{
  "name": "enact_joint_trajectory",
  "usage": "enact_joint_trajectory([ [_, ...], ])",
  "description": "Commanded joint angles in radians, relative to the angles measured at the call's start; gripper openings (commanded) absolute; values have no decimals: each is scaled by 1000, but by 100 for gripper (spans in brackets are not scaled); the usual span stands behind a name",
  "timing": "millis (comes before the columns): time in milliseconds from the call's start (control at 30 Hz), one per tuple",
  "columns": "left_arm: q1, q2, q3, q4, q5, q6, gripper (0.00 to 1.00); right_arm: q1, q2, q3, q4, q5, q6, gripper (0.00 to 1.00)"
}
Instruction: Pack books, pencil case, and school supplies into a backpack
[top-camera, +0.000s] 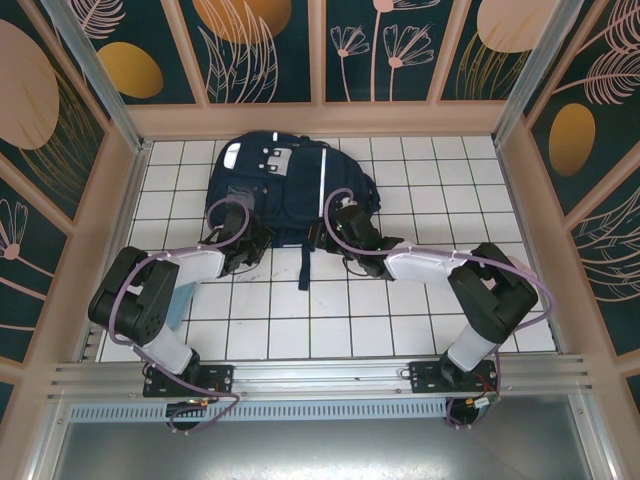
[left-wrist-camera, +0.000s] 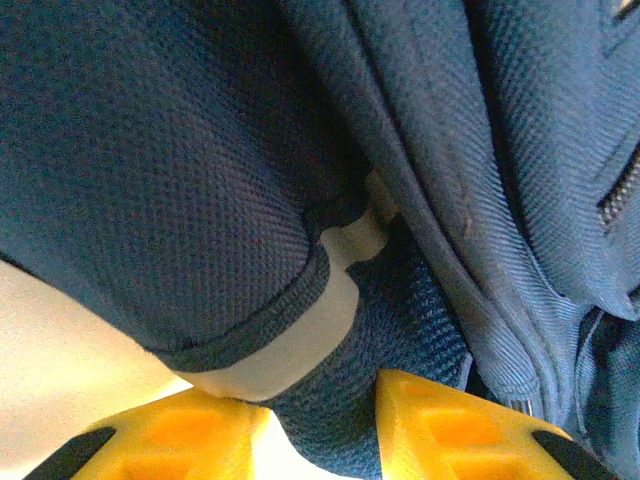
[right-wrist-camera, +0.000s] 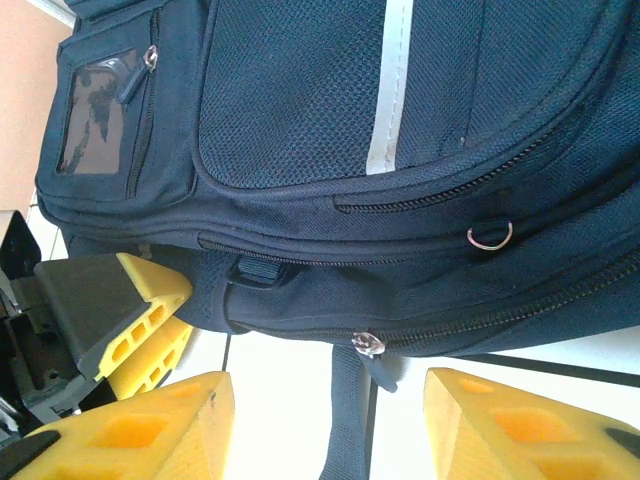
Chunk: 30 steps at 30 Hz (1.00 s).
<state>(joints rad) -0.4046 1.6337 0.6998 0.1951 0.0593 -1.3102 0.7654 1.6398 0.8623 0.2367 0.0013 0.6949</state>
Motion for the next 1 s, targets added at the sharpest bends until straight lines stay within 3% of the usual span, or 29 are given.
enact_joint_trajectory([
  [0,7,33,31,46,-24,7,31,3,28,41,-83,-1,16,53],
  [200,8,51,37,59,-35,9,26,19,64,102,-155,9,10,53],
  [367,8,32,42,58,-49,33,0,22,82,131,-182,9,14,52],
  [600,8,-94,78,-13,-56,140,0,38,153,250,-319,9,-17,48],
  [967,8,-140,131,-54,-5,203,0,86,284,468,-604,249,39,40],
])
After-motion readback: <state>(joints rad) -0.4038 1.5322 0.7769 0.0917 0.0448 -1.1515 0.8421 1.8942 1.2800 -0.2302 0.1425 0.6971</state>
